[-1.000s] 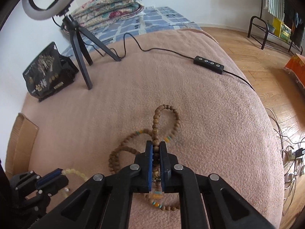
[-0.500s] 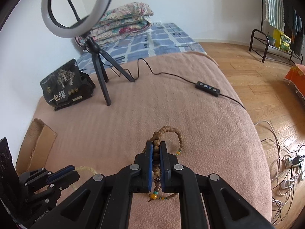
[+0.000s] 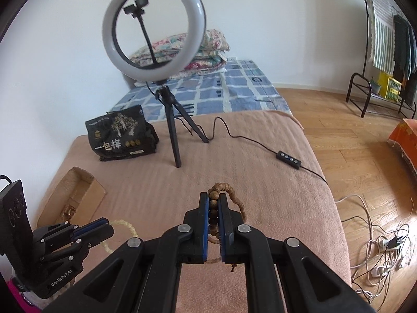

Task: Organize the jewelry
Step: 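Lift and carry the cream bracelet and brown mala in both grippers over the box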

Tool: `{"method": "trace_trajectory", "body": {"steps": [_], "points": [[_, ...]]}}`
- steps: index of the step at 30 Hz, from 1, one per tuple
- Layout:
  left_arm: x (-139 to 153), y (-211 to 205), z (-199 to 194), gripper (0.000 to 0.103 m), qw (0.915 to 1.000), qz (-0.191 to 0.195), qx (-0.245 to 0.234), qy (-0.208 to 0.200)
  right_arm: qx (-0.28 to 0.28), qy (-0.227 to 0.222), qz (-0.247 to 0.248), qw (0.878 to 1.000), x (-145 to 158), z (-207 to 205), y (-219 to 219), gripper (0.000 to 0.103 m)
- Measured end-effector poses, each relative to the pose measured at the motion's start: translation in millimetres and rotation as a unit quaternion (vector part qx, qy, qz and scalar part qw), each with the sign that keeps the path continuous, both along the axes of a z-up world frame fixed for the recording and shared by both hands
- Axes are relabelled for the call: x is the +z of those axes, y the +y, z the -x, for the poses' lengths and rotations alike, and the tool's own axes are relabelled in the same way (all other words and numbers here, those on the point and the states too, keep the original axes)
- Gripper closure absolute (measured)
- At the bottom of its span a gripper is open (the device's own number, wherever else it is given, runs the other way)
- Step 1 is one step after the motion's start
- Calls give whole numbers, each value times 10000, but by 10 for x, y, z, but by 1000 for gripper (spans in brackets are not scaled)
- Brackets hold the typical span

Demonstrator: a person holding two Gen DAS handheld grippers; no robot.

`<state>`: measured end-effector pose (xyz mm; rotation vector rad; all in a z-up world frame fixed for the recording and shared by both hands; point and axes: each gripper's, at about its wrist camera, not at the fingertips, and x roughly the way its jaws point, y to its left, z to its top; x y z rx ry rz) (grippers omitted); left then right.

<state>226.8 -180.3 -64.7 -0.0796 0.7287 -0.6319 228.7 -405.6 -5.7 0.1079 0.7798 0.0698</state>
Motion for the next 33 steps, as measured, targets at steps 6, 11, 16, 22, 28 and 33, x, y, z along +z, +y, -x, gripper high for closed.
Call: {"method": "trace_trajectory", "body": {"steps": [6,11,16,22,28,33], "points": [[164,201,128,98,9999,75,119,-97,138,-161,34,9998,217,119,163,99],[296,396,215,98,9995,116,227,-160,285,-236,10,9993,341,180,347,99],[408,627,312,98,9989,18,363,-295,483,-322,-39,9983,433,214,583,99],[526,1007,395,98,9973,-2,627,-394,787,-410,-78,9960,529,230,926,99],[576,1390,429,98,9950,-9,901,-443,1098,-468,-155,9927,580,203,1330,99],[575,1689,463,98,9926,-49,1121,-465,1353,-474,-170,9895,596,144,1676,99]]}}
